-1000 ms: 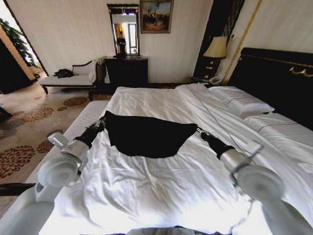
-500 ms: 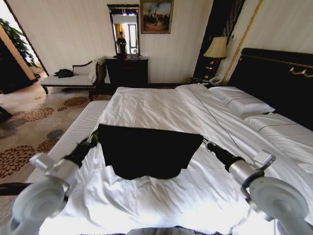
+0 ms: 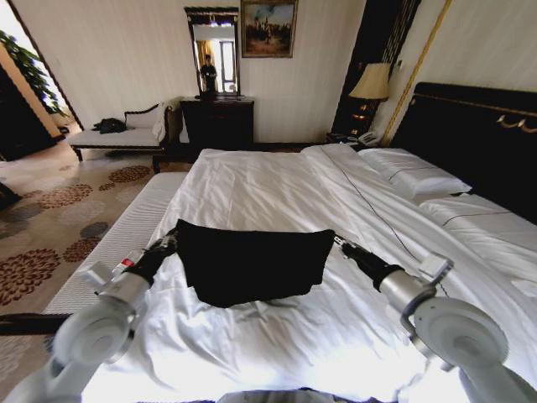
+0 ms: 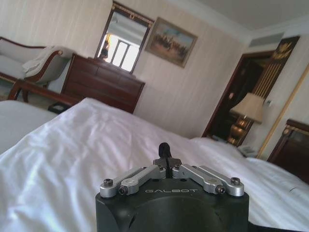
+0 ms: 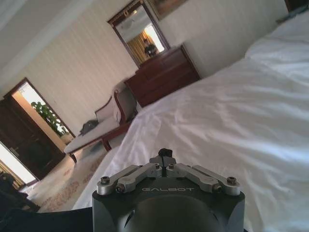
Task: Fold the clothes on the bed.
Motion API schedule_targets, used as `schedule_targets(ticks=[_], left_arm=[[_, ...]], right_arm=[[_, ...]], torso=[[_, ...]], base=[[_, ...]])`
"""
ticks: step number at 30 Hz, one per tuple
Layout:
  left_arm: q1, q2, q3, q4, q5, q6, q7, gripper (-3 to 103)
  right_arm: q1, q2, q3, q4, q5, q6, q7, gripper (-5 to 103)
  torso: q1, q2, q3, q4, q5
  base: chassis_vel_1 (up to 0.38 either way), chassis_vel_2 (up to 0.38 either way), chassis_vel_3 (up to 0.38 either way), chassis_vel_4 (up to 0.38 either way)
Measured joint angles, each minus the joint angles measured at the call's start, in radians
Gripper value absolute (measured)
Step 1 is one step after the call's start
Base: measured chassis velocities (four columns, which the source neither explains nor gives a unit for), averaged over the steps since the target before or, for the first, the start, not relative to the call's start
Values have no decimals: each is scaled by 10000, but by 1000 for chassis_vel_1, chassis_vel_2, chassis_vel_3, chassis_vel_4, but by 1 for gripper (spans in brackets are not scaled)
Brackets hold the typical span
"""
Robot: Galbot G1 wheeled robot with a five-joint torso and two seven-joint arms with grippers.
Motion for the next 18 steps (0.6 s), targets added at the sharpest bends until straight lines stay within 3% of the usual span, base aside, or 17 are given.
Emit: schedule_targets(ticks=[3, 5, 7, 11, 12, 17, 18], left_arm=[[-848, 1, 710, 986, 133, -11, 93, 1], [-2049, -106, 1461, 1949, 134, -22, 31, 1], [-2337, -149, 1638, 2149, 136, -21, 19, 1], [-4411, -770, 3282, 4036, 378, -62, -36, 1], [-4411, -770, 3282, 4036, 378, -62, -36, 1], [-6418, -1852, 4514, 6920, 779, -87, 117, 1], [-6418, -1852, 4514, 6920, 779, -87, 117, 1]], right_arm=[[776, -1, -657, -1128, -94, -35, -214, 0], [1666, 60, -1239, -2088, -267, 13, -440, 0], [1873, 75, -1376, -2304, -316, 37, -493, 0], [3550, 280, -2590, -4532, -822, 287, -1080, 0], [3550, 280, -2590, -4532, -822, 287, -1080, 0], [5116, 584, -3856, -6917, -1450, 541, -1698, 0], [5116, 584, -3856, -6917, -1450, 541, -1698, 0]], torso=[[-1, 0, 0, 2, 0], [0, -1, 1, -1, 5], [1, -2, 2, 0, 0], [2, -2, 3, -2, 2], [2, -2, 3, -2, 2], [4, -3, 4, -1, 1], [4, -3, 4, -1, 1]], base=[[0, 0, 0, 0], [0, 0, 0, 0], [0, 0, 0, 0], [0, 0, 0, 0], [0, 0, 0, 0], [0, 0, 0, 0], [0, 0, 0, 0]])
